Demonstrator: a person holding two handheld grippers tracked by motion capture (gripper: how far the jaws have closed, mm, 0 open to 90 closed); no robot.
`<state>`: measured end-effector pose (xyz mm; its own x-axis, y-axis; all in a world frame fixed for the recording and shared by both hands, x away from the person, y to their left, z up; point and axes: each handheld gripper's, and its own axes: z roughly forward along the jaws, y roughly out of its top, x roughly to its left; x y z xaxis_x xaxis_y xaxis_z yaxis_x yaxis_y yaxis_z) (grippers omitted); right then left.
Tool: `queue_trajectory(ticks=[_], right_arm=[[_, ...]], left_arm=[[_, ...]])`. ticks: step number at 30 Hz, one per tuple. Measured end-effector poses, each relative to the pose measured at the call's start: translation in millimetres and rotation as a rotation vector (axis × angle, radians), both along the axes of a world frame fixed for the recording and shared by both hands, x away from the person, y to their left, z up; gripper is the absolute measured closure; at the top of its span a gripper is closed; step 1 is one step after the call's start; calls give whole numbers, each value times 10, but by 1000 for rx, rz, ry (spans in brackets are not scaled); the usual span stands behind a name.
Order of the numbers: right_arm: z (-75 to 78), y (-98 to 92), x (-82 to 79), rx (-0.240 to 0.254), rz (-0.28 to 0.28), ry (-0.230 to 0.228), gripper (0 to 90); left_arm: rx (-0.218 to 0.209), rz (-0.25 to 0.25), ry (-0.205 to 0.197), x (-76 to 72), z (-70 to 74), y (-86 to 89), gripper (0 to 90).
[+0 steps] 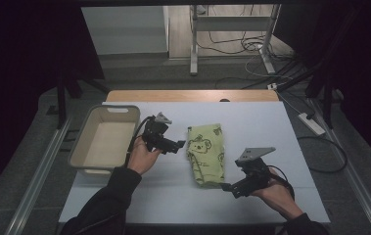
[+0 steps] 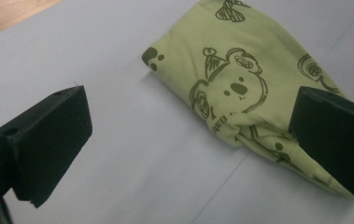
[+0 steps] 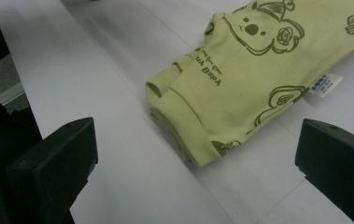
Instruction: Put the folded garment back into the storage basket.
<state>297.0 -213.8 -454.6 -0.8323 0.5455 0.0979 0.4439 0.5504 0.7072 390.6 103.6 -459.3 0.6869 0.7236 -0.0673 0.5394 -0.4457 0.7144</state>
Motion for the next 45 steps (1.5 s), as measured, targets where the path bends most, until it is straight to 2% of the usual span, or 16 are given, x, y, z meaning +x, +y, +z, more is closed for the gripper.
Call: queue_trajectory(ticks=[4,10,15,18,28,39,45], right_arm=[[-5,25,13,1,6,15,0],[-24,92,36,-23,18,10,0],[-42,135,79,-26,26,30,0],[-55,157,100,-26,29,37,0],[-113,251,133,-59,42,39,0],[-211,387,188,-105,85,57,0],[-245,443,238,-100,91,73,0]], left_arm=[[14,-8,3,68,-35,-68,0],[25,-18,10,174,-82,-157,0],[34,-15,13,266,-114,-216,0],[27,-14,18,318,-140,-250,0],[59,-15,17,469,-218,-361,0],[92,-10,23,599,-284,-472,0],[117,-8,24,664,-319,-517,0]])
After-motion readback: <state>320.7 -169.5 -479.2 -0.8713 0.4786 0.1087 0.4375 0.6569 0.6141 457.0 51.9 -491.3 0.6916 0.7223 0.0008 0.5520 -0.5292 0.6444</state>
